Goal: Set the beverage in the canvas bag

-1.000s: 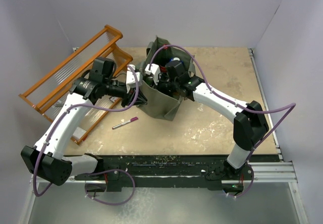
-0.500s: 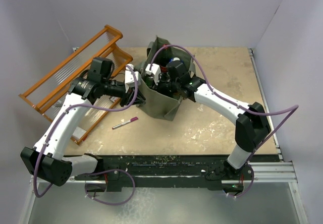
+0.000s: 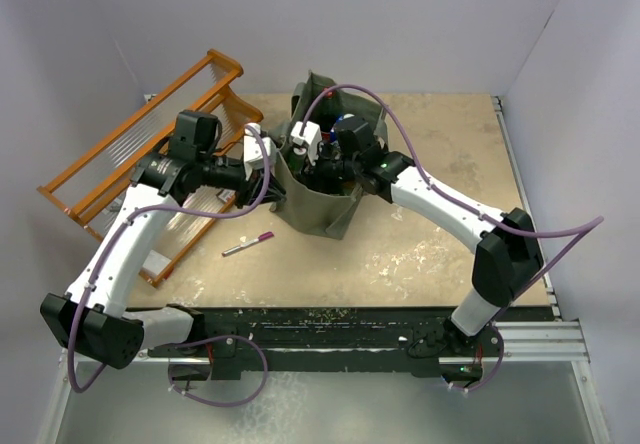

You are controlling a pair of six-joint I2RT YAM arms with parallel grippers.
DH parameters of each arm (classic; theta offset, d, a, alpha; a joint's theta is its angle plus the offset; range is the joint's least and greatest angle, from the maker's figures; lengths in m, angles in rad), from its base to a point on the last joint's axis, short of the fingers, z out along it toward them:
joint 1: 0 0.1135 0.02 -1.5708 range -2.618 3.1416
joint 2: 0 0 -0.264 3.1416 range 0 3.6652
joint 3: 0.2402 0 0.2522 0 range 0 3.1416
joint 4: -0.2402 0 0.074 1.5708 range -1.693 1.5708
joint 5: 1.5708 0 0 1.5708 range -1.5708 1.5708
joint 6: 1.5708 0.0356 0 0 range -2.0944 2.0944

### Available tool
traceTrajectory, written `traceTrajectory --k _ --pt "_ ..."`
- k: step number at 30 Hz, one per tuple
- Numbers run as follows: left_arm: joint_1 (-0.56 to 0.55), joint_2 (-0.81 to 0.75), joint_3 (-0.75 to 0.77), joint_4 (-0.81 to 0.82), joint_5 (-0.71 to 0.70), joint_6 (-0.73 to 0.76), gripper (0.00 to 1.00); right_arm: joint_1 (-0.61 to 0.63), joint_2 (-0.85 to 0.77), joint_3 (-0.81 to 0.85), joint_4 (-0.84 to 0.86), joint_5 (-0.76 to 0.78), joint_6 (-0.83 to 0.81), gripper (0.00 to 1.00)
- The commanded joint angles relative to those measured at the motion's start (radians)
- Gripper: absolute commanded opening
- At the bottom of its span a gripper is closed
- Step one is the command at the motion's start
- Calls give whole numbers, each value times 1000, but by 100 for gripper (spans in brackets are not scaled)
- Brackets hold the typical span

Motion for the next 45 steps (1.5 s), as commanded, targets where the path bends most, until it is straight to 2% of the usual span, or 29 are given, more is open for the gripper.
traceTrajectory --k 1,25,39,45 --pt "18 -15 53 23 18 -5 21 14 -62 2 11 -25 7 65" --pt "91 11 119 99 38 -95 22 -1 -190 11 61 108 53 72" --pt "148 29 157 209 -108 -246 28 -60 -233 108 50 260 69 73" --pt "180 33 157 245 -105 -290 30 -93 -239 138 50 282 70 72"
